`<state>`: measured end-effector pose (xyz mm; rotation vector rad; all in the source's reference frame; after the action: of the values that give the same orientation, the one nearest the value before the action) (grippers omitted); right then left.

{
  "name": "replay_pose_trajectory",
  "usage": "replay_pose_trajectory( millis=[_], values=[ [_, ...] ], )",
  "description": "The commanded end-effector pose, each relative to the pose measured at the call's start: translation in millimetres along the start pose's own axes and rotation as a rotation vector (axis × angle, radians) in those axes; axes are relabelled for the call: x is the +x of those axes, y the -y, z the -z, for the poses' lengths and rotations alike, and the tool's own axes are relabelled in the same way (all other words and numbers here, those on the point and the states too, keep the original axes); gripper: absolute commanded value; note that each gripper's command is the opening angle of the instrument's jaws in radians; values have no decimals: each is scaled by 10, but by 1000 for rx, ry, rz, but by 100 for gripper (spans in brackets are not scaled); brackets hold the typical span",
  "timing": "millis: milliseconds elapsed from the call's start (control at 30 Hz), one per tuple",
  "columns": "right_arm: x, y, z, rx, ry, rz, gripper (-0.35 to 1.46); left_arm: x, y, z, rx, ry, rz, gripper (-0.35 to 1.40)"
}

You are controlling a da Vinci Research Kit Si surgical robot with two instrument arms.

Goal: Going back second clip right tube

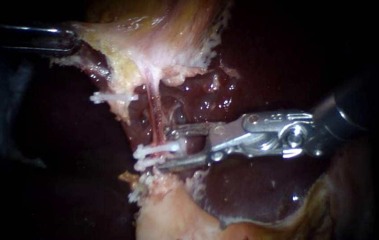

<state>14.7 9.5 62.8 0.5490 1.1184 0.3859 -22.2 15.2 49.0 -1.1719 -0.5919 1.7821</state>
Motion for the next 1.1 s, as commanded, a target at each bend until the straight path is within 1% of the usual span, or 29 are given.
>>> replay_pose_trajectory(
  millis=[33,167,267,367,467,633,767,933,1100],
  values=[
    [0,0,11,3,1,23,49,0,0,0,0,0,0,-35],
    [1,0,52,-8,1,94,50,0,0,1,0,0,0,-35],
    [1,-1,84,-21,3,129,50,0,0,1,0,0,0,-35],
    [-1,-2,109,-36,5,150,50,0,0,1,0,0,0,-35],
    [-5,-1,123,-29,7,166,50,0,0,1,0,0,0,-35],
    [-8,-1,129,-27,8,183,50,-1,1,-1,1,0,-1,-35],
    [-7,0,129,-24,8,189,50,-6,3,-7,5,-3,-4,-35],
    [-7,1,129,-23,8,189,50,-17,9,-25,16,-12,-11,-35],
    [-7,1,129,-20,8,189,50,-28,14,-47,12,1,-19,-35]
  ],
)
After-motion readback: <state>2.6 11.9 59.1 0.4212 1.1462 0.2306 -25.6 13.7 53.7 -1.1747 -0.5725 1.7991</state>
